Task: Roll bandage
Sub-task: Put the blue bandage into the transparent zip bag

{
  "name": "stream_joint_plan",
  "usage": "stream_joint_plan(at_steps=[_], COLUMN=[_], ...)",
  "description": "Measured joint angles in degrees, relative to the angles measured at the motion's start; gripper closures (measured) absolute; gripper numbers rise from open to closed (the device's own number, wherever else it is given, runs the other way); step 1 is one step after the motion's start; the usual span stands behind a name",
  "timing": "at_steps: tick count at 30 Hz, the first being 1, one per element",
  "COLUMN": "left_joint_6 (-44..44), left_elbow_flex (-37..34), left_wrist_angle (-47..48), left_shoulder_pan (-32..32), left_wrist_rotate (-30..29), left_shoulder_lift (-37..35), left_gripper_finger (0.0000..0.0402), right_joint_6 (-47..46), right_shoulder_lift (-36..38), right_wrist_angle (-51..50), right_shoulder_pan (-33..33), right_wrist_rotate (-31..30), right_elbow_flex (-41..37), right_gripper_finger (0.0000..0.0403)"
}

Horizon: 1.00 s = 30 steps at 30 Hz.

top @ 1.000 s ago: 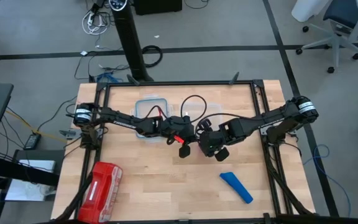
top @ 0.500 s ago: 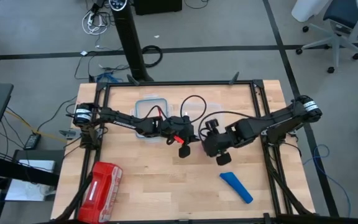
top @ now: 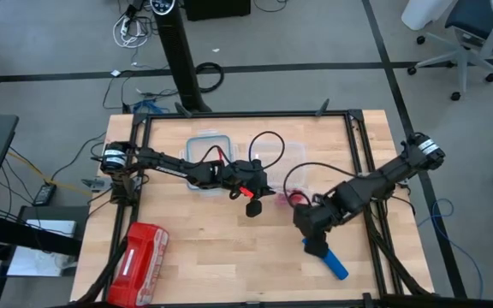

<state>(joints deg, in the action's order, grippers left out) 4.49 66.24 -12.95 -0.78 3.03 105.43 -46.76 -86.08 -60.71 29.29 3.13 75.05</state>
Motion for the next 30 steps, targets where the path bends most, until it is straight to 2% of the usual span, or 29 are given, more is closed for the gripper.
stream_joint_plan(at_steps=[5, 14, 18, 25, 30], left_joint_6=[-1.04, -2.47, -2.98, -4.38, -5.57], left_elbow_flex=[0.04, 0.07, 0.07, 0.07, 0.07], left_wrist_angle=[1.28, 3.37, 3.45, 3.67, 3.64], left_shoulder_pan=[-0.01, -0.35, -0.35, -0.35, -0.35], left_wrist_rotate=[-0.02, -0.07, -0.07, -0.04, 0.02], left_shoulder_lift=[0.0, 0.0, 0.0, 0.0, 0.0], left_gripper_finger=[0.0401, 0.0401, 0.0401, 0.0401, 0.0401], right_joint_6=[-15.83, -41.67, -51.59, -62.03, -64.3], right_shoulder_lift=[0.0, -0.01, -0.02, -0.59, -3.13], right_wrist_angle=[4.33, 12.3, 12.81, 19.0, 19.89], right_shoulder_pan=[5.21, 15.15, 19.74, 24.97, 25.47], right_wrist_rotate=[1.71, 0.76, 0.62, -0.59, 3.55], right_elbow_flex=[-4.19, -10.85, -12.72, -17.49, -19.98], right_gripper_finger=[0.0251, 0.0249, 0.024, 0.0178, 0.0116])
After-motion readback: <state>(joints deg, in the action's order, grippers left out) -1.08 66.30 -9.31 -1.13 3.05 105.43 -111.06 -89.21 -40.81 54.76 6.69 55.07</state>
